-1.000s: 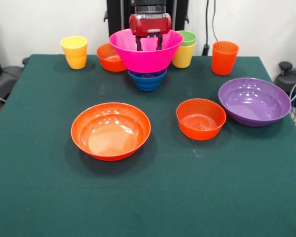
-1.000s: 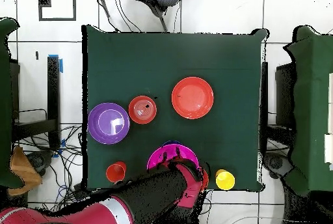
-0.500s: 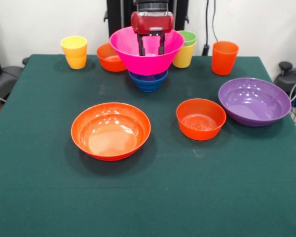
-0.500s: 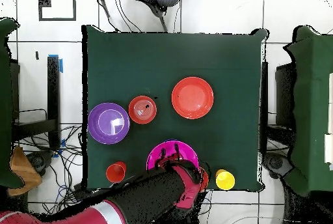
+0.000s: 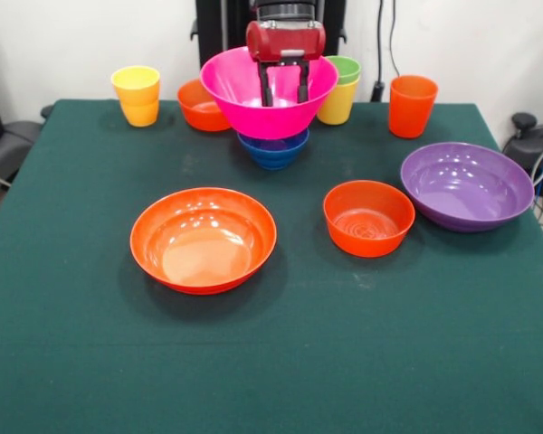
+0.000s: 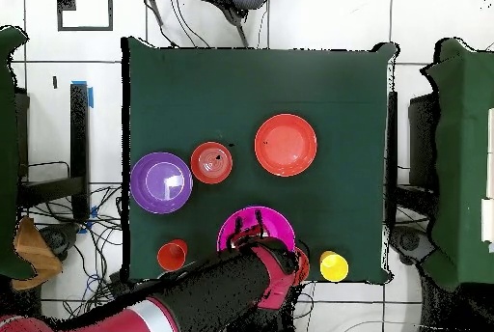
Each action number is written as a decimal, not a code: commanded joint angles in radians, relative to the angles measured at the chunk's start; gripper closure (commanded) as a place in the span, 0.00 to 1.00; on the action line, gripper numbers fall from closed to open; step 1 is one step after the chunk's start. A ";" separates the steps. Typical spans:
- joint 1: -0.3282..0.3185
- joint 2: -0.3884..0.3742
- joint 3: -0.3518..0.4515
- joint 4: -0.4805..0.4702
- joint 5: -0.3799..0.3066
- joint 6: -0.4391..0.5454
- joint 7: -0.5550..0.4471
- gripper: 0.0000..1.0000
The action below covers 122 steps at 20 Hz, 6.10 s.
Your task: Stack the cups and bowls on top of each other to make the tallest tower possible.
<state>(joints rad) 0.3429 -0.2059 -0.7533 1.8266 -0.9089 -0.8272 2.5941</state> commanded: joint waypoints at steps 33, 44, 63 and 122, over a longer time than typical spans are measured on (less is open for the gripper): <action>0.052 0.171 0.002 -0.053 0.193 -0.124 -0.318 0.00; 0.084 0.212 -0.047 -0.061 0.252 -0.162 -0.299 0.00; 0.120 0.261 -0.086 -0.077 0.257 -0.175 -0.238 0.00; 0.136 0.319 -0.115 -0.058 0.359 -0.250 -0.245 0.00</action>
<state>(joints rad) 0.4642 0.0698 -0.9564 1.8255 -0.6194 -1.0335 2.5941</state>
